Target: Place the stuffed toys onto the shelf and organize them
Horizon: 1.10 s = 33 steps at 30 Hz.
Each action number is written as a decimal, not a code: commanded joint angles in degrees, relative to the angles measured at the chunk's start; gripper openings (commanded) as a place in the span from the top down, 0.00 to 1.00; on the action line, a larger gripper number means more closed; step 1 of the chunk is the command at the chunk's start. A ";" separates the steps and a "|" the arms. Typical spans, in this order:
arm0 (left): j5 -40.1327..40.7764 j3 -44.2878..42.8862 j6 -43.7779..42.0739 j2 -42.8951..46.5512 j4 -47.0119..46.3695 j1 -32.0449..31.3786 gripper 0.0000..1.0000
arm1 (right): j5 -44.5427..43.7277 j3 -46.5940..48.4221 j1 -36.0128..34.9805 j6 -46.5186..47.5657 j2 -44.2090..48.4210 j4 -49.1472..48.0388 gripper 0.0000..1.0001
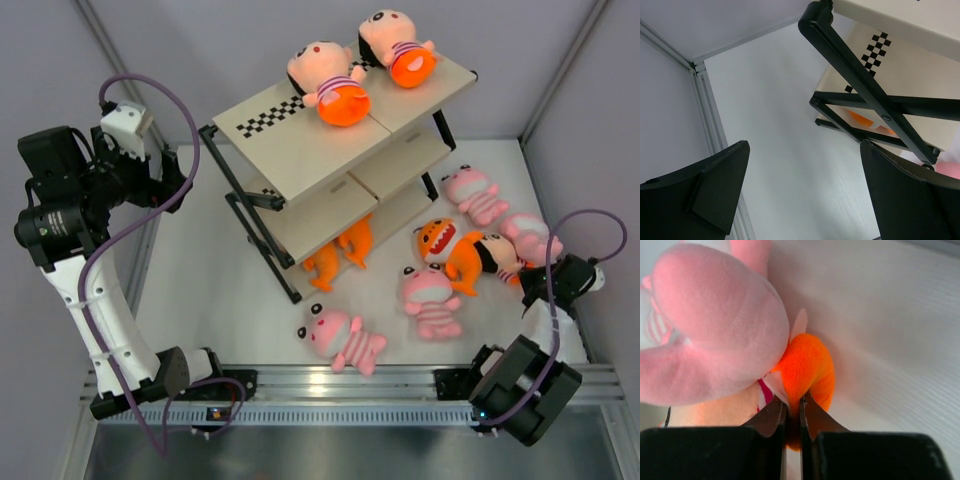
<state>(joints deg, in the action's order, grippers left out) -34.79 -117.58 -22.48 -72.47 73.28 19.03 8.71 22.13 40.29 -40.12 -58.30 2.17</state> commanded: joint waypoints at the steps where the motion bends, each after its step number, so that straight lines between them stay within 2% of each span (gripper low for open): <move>1: -0.28 0.07 -0.55 0.93 -2.26 -0.13 0.02 | 6.93 3.00 0.40 1.71 7.56 2.80 1.00; 7: -1.95 1.82 0.07 1.27 -2.35 -0.13 0.02 | 11.59 15.73 -0.12 -0.22 16.46 13.79 1.00; 16: -2.21 2.88 0.07 0.93 -2.35 -0.13 0.02 | 14.23 42.35 -3.55 -7.07 18.31 19.18 1.00; 17: -2.39 2.97 0.07 1.01 -2.35 -0.13 0.02 | 14.14 47.95 -4.60 -8.56 18.23 19.44 1.00; 22: -2.65 3.58 0.42 0.84 -2.35 -0.13 0.02 | 14.23 63.18 -6.46 -15.49 18.05 17.87 1.00; 25: -3.35 3.50 0.86 1.01 -2.35 -0.22 0.02 | 17.64 68.20 -6.37 -21.64 17.00 13.32 1.00; 33: -5.91 1.74 2.17 1.71 -2.35 -0.13 0.02 | 22.05 77.44 -4.35 -30.45 10.60 5.83 1.00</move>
<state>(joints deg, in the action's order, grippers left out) -38.20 -114.10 -21.39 -72.25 73.28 19.03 28.12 97.60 35.14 -64.55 -42.52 12.43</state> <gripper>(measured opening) 0.982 0.055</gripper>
